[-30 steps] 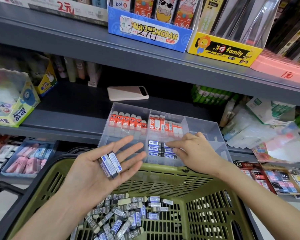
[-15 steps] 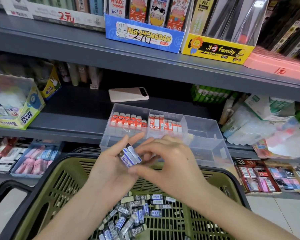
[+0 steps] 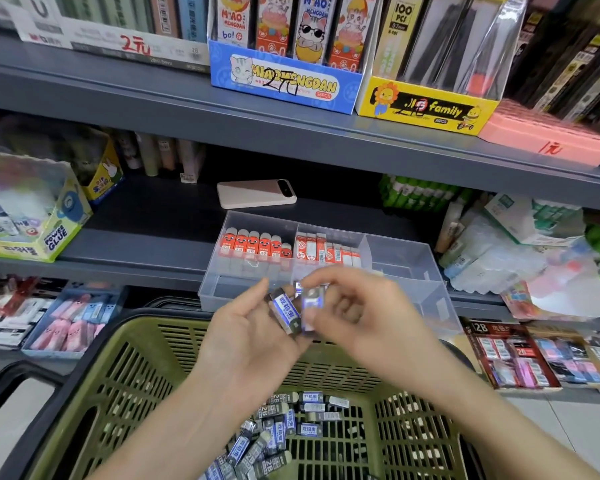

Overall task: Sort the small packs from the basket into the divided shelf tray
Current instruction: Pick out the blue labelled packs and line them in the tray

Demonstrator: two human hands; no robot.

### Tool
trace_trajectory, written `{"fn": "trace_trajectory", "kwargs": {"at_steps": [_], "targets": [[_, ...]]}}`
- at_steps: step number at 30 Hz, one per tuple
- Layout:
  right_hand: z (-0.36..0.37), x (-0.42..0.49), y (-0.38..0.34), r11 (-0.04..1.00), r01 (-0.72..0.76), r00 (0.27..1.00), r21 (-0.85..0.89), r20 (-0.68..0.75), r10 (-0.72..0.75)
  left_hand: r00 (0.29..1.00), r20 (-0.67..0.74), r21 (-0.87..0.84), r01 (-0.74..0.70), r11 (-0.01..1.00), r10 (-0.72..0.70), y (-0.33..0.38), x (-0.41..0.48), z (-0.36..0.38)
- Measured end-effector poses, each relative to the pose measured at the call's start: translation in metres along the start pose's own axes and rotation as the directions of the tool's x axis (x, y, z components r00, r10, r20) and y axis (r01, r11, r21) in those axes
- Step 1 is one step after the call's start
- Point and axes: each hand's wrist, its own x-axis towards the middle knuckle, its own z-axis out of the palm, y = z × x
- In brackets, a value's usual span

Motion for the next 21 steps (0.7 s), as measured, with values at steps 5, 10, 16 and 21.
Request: {"fn": "trace_trajectory", "kwargs": {"at_steps": [5, 10, 16, 21], "targets": [[-0.047, 0.025, 0.04, 0.976, -0.154, 0.976, 0.154, -0.127, 0.174, 0.992, -0.121, -0.005, -0.015, 1.0, 0.015, 0.012, 0.0, -0.009], [-0.048, 0.043, 0.073, 0.93, -0.223, 0.972, -0.293, 0.007, 0.236, 0.992, -0.123, 0.093, 0.004, 0.996, 0.007, 0.022, -0.003, -0.026], [-0.038, 0.051, 0.083, 0.725, -0.003, 0.975, -0.688, 0.158, 0.154, 0.99, -0.126, 0.283, -0.027, 0.959, 0.066, 0.031, -0.007, -0.04], [-0.03, 0.059, 0.082, 0.536, 0.143, 0.947, -0.832, 0.272, 0.169, 0.994, -0.097, 0.275, -0.022, 0.961, 0.051, 0.037, -0.007, -0.041]]}}
